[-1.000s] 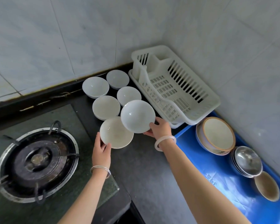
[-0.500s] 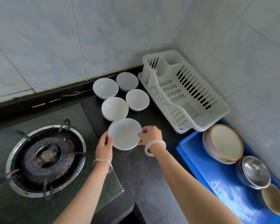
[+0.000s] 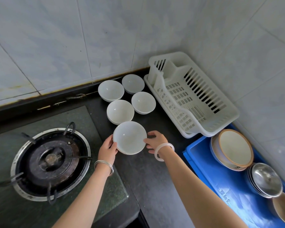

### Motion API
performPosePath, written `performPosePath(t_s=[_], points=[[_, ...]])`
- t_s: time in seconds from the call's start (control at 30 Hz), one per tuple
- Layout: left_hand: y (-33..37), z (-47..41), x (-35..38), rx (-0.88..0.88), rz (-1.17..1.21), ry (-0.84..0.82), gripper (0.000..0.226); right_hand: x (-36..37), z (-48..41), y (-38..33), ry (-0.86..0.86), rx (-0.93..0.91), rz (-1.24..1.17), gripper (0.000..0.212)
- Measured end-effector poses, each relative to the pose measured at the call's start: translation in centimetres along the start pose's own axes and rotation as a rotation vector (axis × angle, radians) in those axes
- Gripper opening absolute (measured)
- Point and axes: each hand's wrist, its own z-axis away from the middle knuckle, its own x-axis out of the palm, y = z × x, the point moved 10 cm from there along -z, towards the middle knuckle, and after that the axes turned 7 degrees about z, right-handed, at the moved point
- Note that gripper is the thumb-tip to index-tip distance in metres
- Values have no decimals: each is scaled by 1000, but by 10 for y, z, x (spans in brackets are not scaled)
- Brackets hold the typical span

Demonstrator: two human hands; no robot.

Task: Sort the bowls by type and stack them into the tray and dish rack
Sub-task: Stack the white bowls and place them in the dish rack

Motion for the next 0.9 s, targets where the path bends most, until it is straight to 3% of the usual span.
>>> performPosePath(t_s=[0.1, 0.2, 0.5, 0.9], points=[[-1, 0, 0, -59, 50, 5, 41, 21, 2, 8, -236, 52, -277, 49], [-1, 3, 2, -86, 73, 23, 39, 31, 3, 6, -332, 32, -432, 43], [28, 17, 31, -31, 26, -31, 39, -9, 9, 0, -204, -89, -471, 37], [116, -14, 211, 60, -97, -270, 22, -179, 1, -55, 136, -268, -668, 24]])
